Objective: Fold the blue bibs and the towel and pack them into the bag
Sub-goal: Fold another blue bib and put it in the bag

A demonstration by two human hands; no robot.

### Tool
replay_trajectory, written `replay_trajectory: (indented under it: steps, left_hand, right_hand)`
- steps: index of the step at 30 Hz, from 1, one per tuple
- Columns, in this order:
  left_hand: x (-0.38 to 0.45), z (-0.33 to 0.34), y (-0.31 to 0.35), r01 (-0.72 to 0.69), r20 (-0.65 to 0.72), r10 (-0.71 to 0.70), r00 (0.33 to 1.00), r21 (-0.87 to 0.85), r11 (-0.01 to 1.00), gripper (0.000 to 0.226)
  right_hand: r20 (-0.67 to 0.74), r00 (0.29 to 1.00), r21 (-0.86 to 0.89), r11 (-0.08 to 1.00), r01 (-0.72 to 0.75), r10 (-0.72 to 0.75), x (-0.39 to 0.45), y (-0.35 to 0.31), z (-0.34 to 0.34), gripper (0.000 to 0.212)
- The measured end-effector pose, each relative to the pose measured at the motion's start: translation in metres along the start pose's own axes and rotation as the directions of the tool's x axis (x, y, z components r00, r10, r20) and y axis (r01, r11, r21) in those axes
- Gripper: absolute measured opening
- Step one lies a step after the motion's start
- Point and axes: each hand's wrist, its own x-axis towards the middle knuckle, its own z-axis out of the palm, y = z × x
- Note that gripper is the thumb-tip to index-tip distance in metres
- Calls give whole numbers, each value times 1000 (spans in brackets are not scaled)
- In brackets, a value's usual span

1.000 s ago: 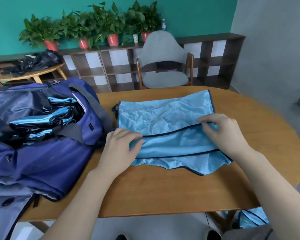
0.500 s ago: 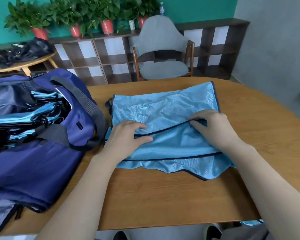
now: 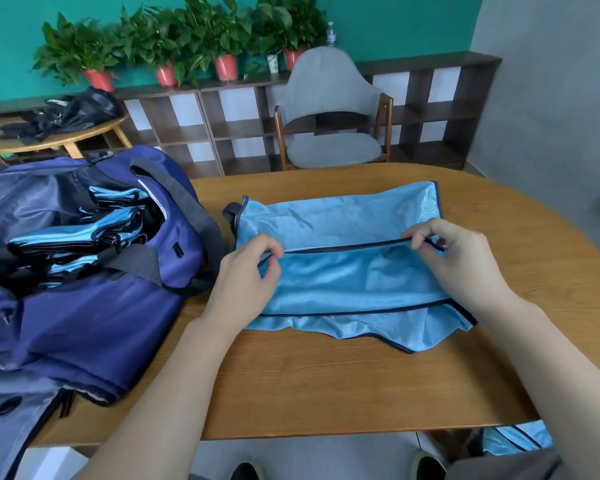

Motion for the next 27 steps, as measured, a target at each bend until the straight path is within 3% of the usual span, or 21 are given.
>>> replay_trajectory:
  steps: [3, 9, 13, 16, 20, 27]
  left_hand:
    - [-12, -4, -4, -98, -29, 100, 995, 45, 994, 27]
    - [-34, -8, -19, -257, 2, 258, 966, 123, 959, 22]
    - [-41, -12, -26, -248, 39, 245, 969, 176, 953, 34]
    - [-45, -15, -31, -219, 69, 209, 975, 201, 955, 42]
    - [-48, -23, -30, -145, 83, 134, 987, 149, 978, 33]
    - [-50, -23, -32, -122, 157, 107, 982, 92, 988, 31]
  right_hand:
    - [51, 995, -45, 995, 90, -87, -11, 4, -8, 37]
    - [186, 974, -97, 984, 149, -129, -33, 4, -15, 30]
    - [261, 956, -97, 982, 162, -132, -44, 0, -15, 17]
    - [305, 946, -127, 979, 157, -112, -46, 2, -13, 33]
    - [392, 917, -194, 969, 155, -68, -47, 3, -12, 55]
    - [457, 881, -243, 936, 256, -123, -44, -8, 4, 24]
